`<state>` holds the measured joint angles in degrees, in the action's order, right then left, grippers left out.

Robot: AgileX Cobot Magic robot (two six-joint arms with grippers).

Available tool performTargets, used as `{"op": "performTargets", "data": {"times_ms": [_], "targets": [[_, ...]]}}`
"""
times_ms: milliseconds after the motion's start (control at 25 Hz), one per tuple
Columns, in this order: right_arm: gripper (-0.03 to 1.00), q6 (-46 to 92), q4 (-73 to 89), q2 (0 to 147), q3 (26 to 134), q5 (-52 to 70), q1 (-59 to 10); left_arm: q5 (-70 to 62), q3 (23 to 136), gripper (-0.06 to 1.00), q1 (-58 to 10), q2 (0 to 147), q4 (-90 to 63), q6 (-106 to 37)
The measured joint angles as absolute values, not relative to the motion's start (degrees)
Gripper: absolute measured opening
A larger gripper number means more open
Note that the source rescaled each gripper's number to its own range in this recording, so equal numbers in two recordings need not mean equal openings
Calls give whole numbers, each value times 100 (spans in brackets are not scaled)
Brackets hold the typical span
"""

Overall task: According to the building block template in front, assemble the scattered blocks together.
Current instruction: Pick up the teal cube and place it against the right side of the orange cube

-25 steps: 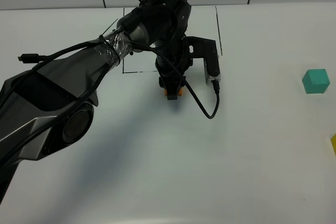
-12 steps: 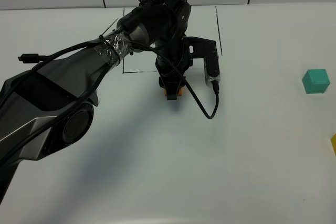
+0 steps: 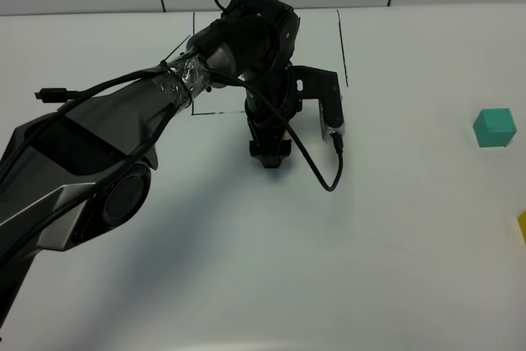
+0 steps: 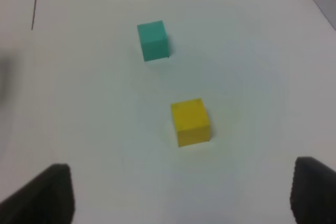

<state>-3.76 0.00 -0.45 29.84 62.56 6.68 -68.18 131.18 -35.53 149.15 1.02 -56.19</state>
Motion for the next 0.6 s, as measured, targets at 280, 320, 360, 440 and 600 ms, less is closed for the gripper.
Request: {"op": "performTargets", "data": {"times_ms": [280,320,360,440,600], "targets": [[70,-376,0,-45,2984,6256,668,-6784,13067,100,-3553,14692,98,-5374],[70,-376,0,-45,2984,6256,668,-6784,13065,100,-3553,14607,96,-5337],[70,-376,0,-45,2984,6256,668,-6790,13065,100,-3553,14496,91,-5304],[70,-376,0,-45,2984,6256,668,-6813,13065,100,-3553,14291,91,-5200],[70,-376,0,-45,2984,6256,668,-6830,13065,100,-3553,13946,85,-4978]]}}
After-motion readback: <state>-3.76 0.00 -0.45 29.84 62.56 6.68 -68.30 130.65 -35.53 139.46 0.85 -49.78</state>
